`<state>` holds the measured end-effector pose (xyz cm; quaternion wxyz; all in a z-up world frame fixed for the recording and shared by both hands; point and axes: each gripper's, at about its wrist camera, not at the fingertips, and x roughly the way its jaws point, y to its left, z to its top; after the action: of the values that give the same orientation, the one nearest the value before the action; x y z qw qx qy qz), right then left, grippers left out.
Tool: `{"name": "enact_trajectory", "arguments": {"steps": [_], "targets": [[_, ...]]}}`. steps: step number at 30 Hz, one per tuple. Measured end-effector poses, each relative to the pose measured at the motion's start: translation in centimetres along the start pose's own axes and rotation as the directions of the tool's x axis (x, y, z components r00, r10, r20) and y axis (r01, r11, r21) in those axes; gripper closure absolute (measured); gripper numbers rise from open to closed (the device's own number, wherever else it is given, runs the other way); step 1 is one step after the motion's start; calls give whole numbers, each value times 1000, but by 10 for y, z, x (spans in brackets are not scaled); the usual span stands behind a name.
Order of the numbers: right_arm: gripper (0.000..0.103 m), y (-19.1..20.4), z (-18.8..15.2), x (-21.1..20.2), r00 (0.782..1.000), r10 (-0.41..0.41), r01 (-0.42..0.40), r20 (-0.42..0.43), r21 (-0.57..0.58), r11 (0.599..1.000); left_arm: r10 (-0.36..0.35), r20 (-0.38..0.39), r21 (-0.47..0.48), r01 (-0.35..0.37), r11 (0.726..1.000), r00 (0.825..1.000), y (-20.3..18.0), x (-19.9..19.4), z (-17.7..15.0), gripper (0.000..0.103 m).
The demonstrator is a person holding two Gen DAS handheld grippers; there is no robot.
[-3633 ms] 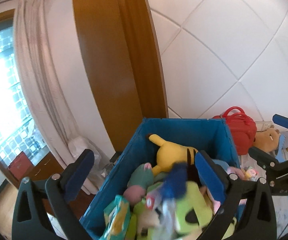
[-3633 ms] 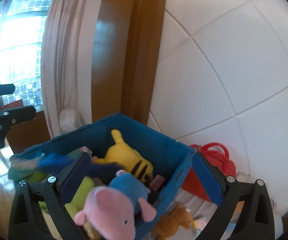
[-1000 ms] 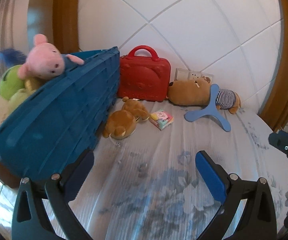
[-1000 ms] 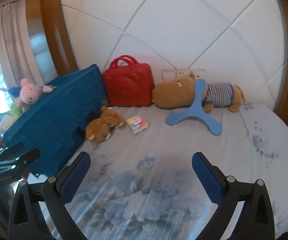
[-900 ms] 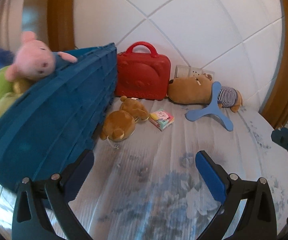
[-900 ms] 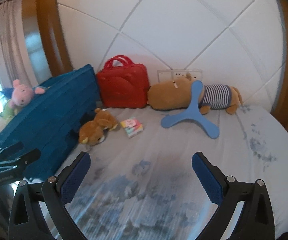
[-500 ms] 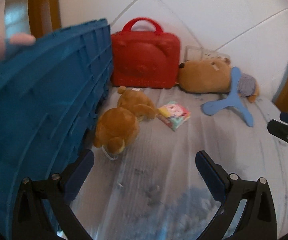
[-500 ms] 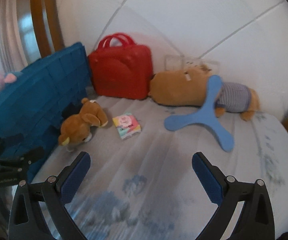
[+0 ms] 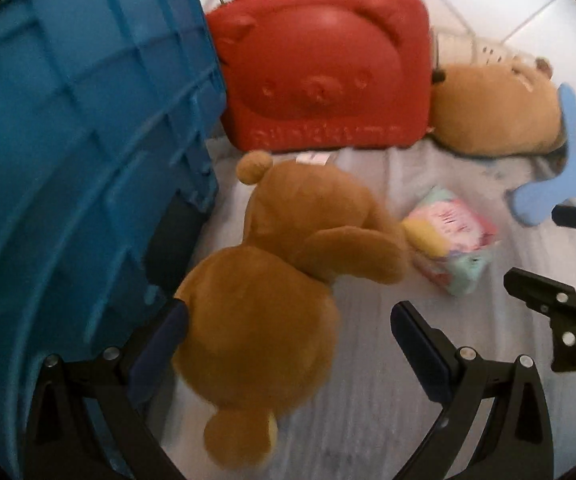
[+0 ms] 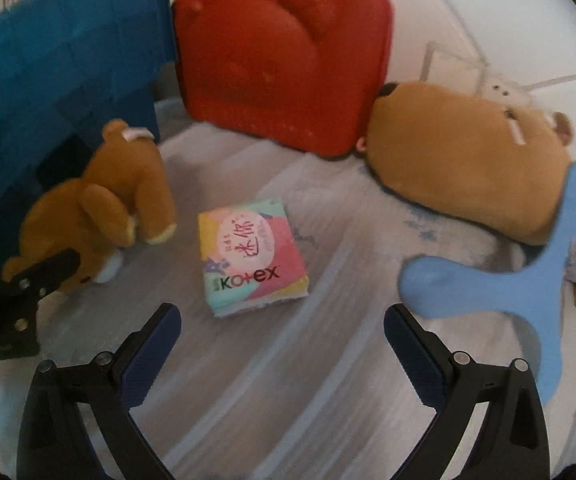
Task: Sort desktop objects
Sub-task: 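Grasp the Kotex pad packet with the right tool while the left tool approaches the brown bear plush, then grasp the brown bear plush with the left tool while the right tool lifts the Kotex packet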
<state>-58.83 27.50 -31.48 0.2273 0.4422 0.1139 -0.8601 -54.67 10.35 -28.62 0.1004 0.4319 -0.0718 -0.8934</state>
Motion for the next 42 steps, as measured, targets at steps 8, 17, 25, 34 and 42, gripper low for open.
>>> {"name": "enact_trajectory", "arguments": {"steps": [8,17,25,34,42], "targets": [[0,14,15,60,999,-31,27,-34,-107,994,86,23,36,-86,996,996,-7,27,5,0],[29,-11,7,75,993,-18,15,-118,-25,1000,29,48,-22,-28,999,998,-9,14,-3,0],[30,-46,-18,30,990,-9,17,-140,60,998,67,29,-36,-66,997,997,-9,25,12,0],[30,-51,-25,11,992,17,-5,-125,100,995,123,-60,10,-122,992,991,-6,60,28,21],[30,-48,-30,-25,997,30,-21,-68,125,992,-52,-27,-88,49,995,998,2,1,8,35]]}}
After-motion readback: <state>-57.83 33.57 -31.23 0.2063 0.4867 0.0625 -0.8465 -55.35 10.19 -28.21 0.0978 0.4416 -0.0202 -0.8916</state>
